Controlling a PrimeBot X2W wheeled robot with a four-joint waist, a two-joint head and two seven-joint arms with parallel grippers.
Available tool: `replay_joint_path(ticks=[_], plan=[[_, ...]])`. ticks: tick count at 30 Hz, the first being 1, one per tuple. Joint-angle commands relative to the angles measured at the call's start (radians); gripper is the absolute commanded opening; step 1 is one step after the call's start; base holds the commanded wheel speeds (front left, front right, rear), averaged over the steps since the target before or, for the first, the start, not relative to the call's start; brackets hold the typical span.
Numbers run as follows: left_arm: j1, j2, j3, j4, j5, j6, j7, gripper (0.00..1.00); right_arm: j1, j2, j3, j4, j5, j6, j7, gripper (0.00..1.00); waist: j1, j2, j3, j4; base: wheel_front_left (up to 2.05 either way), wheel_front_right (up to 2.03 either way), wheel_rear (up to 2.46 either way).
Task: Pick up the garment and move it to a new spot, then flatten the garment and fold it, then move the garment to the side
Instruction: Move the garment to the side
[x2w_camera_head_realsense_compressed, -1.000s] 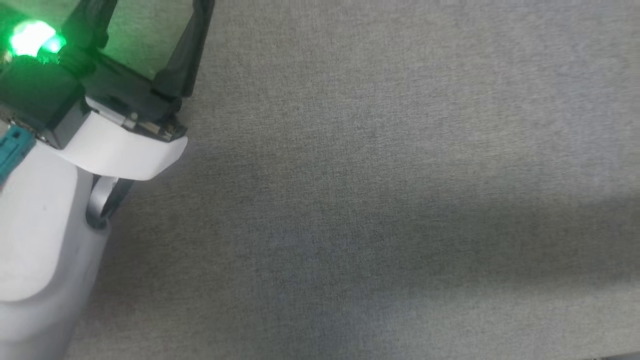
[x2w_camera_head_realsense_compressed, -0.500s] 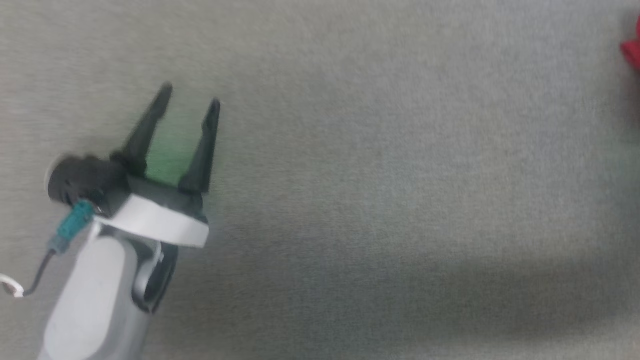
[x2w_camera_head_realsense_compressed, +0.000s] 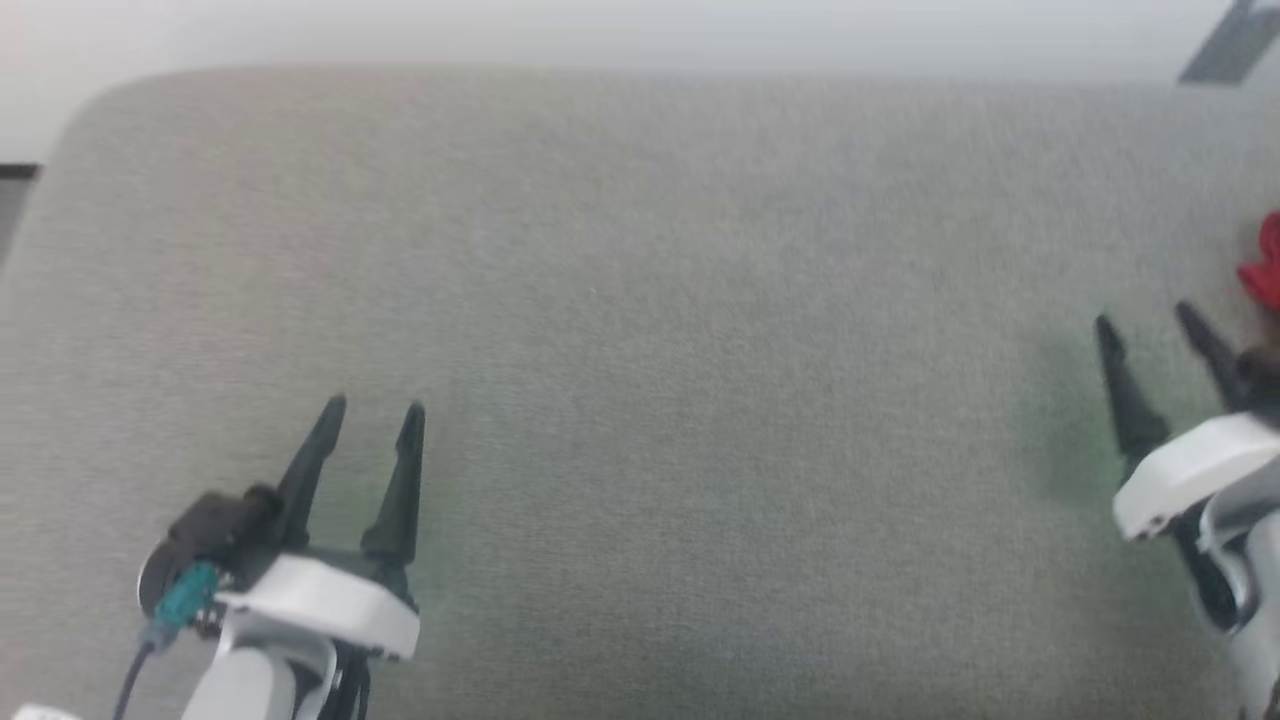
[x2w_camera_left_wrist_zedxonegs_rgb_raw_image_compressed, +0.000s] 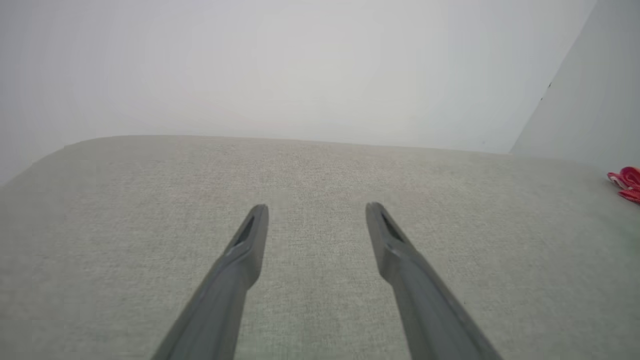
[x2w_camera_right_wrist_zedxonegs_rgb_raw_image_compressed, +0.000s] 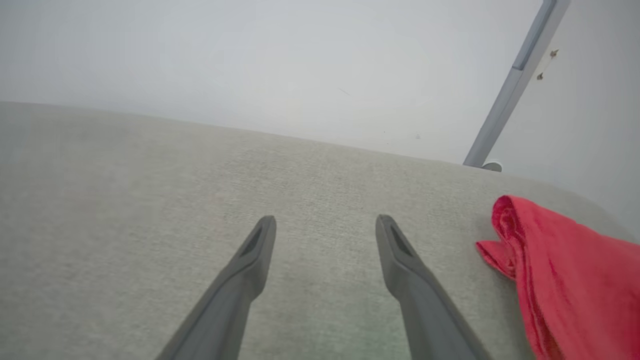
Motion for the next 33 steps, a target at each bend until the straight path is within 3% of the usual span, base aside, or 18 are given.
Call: replay_joint_path(ticks=[1,14,25,33], plan=[[0.039,-0.004,0.014,-0.001,0.008,-0.001,-0.005,1.0,0.039,0.016,-0.003,-0.02,0.005,0.0,-0.012,1.0,0.0,-0.0001,-0.074,0.044,0.0,0.0,0.0],[0.212,-0.005,0.079,-0.055,0.026,-0.001,-0.005,1.0,0.266,0.104,-0.106,-0.195,0.007,0.0,-0.017,1.0,0.0,-0.0001,-0.202,0.043,0.0,0.0,0.0],[0.305,0.007,0.107,-0.134,0.008,-0.001,-0.005,1.0,0.423,0.158,-0.22,-0.383,-0.021,0.0,0.052,1.0,0.0,-0.0001,-0.236,0.037,0.0,0.0,0.0],[0.312,0.006,0.107,-0.135,0.005,-0.001,-0.005,1.0,0.449,0.186,-0.244,-0.438,-0.032,0.0,0.083,1.0,0.0,-0.0001,-0.236,0.038,0.0,0.0,0.0]])
